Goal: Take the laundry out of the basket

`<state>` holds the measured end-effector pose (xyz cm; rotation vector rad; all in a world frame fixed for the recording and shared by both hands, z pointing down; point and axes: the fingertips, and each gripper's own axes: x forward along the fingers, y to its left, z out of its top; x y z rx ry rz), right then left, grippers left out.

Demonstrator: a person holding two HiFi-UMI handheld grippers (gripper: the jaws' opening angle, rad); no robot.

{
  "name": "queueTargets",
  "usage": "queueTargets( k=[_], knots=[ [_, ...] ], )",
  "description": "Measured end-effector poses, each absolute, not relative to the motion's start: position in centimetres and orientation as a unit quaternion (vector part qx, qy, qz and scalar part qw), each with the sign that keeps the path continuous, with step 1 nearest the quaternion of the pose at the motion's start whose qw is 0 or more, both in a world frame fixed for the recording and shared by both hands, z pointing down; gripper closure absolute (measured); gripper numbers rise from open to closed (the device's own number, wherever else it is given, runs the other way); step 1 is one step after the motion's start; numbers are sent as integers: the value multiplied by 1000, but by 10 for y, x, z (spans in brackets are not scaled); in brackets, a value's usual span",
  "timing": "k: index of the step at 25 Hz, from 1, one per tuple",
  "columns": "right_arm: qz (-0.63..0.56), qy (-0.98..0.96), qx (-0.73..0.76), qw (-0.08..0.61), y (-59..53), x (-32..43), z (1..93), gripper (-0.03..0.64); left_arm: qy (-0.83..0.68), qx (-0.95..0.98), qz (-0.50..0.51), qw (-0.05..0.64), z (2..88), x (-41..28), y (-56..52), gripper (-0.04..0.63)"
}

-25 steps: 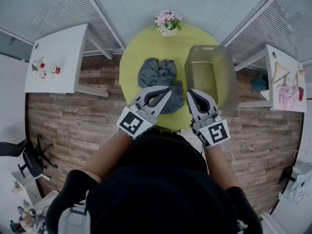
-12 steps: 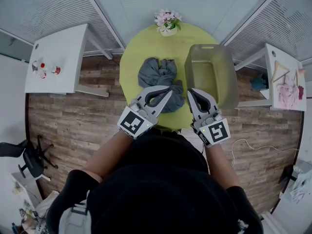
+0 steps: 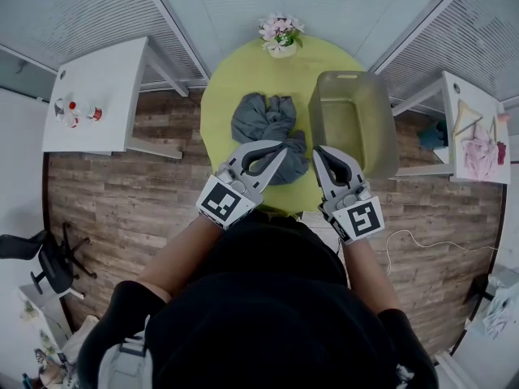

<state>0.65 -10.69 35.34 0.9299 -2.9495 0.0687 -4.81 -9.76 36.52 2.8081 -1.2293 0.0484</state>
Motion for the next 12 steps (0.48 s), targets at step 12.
queueTargets(
  k=[12],
  knots=[
    [11, -954, 296, 39, -96, 1, 356, 595, -397, 917, 28, 33, 366, -52, -90, 589]
  ],
)
